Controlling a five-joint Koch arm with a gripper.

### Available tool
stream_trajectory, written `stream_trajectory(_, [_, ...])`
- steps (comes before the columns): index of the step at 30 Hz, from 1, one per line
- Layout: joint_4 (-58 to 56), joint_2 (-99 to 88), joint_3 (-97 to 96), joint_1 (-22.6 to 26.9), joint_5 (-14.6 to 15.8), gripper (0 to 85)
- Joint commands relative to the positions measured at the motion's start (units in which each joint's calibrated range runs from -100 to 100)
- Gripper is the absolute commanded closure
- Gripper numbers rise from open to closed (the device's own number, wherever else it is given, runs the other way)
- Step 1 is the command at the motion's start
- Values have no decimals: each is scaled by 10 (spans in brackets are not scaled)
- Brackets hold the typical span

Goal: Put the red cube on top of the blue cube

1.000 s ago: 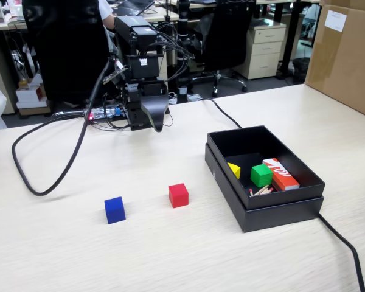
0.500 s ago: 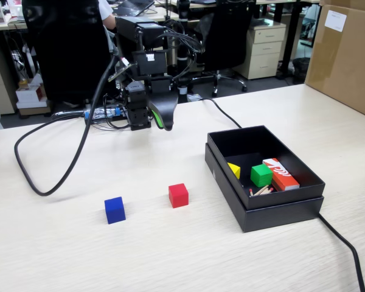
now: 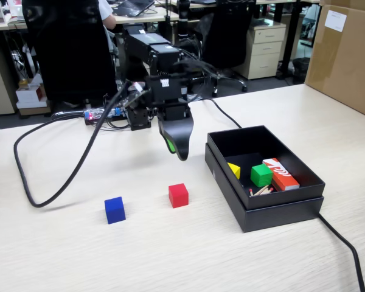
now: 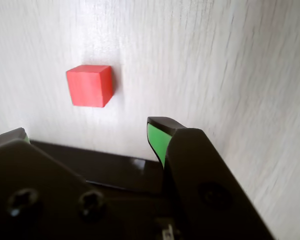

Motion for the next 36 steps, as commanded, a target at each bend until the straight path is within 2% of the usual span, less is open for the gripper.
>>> stream_trajectory(1, [16,49,68,-1,-1,382])
stream_trajectory(18, [32,198,117,-12,-3,383])
stream_trajectory(20, [36,204,117,-13,-4,388])
stream_trajectory(21, [44,208,118,-13,-5,419])
stream_trajectory(28, [65,237,121,-11,-11,426])
stream_trajectory(32, [65,245,121,-11,-11,495])
stream_trajectory(36, [65,246,122,-11,-10,618])
